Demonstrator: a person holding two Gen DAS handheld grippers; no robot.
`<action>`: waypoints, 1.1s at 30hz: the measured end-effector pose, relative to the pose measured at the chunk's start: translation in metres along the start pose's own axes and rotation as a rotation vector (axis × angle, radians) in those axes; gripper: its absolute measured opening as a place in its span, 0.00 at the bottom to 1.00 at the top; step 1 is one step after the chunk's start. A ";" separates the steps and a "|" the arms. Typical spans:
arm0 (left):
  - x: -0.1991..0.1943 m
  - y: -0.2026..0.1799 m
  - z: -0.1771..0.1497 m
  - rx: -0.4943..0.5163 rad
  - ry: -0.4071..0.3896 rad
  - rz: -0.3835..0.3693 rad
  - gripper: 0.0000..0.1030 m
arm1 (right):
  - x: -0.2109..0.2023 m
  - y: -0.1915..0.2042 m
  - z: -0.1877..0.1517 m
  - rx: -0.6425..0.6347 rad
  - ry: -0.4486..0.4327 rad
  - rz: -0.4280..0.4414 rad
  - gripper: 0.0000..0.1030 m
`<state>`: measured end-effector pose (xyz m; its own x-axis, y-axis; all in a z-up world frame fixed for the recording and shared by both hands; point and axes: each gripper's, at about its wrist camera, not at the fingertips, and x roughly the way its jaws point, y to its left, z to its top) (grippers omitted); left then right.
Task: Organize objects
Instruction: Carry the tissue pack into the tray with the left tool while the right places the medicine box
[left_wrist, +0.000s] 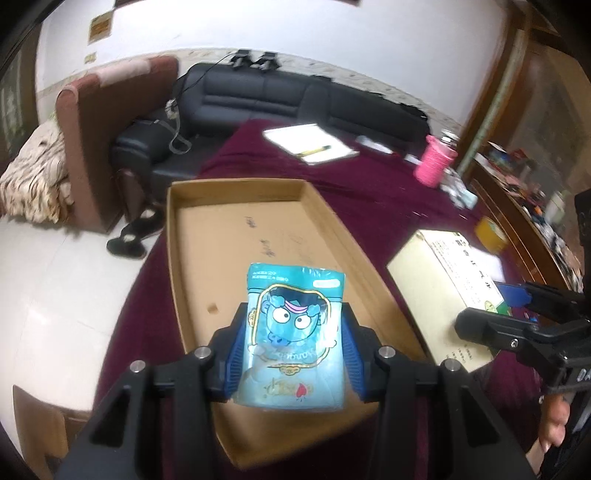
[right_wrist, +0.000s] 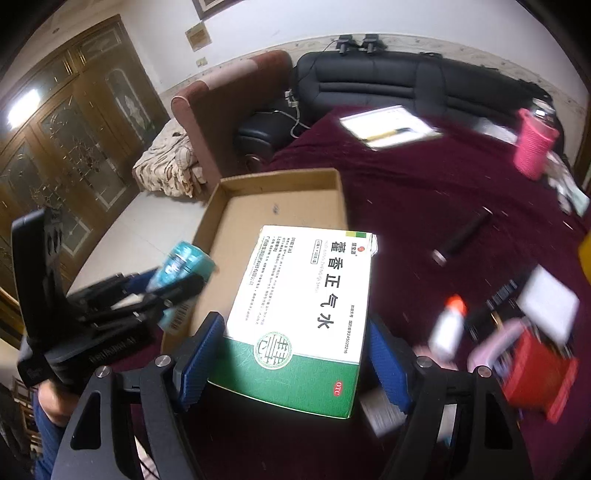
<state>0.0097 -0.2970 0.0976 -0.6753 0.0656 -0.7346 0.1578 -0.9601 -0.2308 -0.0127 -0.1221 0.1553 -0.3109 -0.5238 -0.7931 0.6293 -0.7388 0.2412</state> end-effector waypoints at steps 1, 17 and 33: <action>0.009 0.006 0.008 -0.015 0.006 0.004 0.44 | 0.011 0.001 0.010 0.003 0.010 0.009 0.79; 0.106 0.064 0.076 -0.136 0.128 0.172 0.44 | 0.155 0.004 0.109 0.121 0.102 0.067 0.80; 0.118 0.072 0.076 -0.152 0.103 0.090 0.68 | 0.185 -0.005 0.120 0.153 0.103 0.065 0.84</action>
<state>-0.1137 -0.3790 0.0429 -0.5776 0.0163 -0.8162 0.3263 -0.9118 -0.2492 -0.1587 -0.2662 0.0746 -0.1934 -0.5317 -0.8245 0.5272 -0.7651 0.3697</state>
